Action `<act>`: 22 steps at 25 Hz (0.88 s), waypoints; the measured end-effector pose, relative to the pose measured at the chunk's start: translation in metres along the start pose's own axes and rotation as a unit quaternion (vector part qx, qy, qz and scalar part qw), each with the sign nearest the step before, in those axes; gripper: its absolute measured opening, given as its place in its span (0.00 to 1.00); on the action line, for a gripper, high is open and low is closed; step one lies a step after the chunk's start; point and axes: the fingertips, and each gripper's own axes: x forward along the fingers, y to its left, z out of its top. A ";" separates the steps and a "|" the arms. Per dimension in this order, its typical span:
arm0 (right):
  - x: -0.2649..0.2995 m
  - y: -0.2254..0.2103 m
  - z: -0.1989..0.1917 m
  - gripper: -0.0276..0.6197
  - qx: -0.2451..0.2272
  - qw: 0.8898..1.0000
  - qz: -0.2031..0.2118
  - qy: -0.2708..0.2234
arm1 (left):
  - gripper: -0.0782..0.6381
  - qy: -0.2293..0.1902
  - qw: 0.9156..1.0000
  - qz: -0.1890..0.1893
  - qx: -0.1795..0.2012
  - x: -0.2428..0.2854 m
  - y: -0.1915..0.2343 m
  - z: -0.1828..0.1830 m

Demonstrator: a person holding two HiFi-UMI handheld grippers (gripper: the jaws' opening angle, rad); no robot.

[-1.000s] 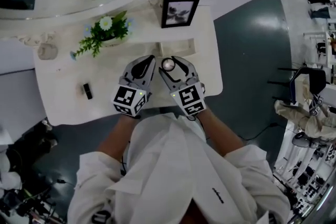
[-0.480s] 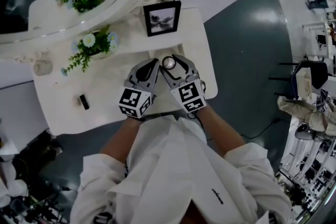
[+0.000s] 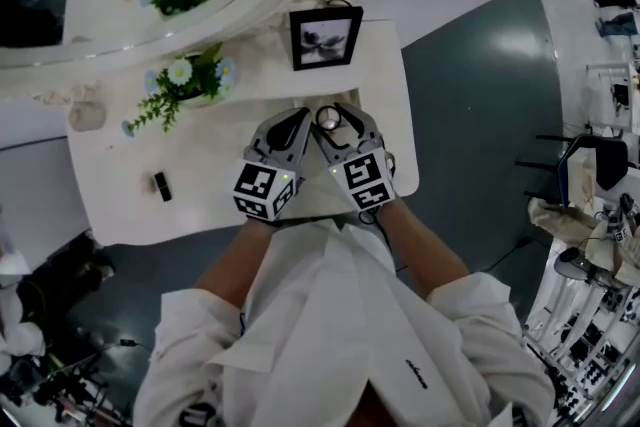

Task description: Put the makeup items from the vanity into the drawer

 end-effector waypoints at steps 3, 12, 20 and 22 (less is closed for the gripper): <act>0.004 0.001 -0.003 0.42 -0.007 1.000 0.002 0.005 | 0.15 -0.002 1.000 0.005 0.002 -0.004 0.002 0.001; 0.012 0.001 -0.004 0.42 -0.013 1.000 -0.003 0.007 | 0.15 -0.005 1.000 0.013 0.001 -0.010 0.008 0.001; 0.015 -0.001 -0.004 0.42 -0.017 1.000 -0.013 0.006 | 0.15 -0.008 1.000 0.020 -0.008 -0.014 0.010 0.001; 0.015 -0.001 -0.004 0.42 -0.017 1.000 -0.013 0.006 | 0.15 -0.008 1.000 0.021 -0.009 -0.015 0.010 0.000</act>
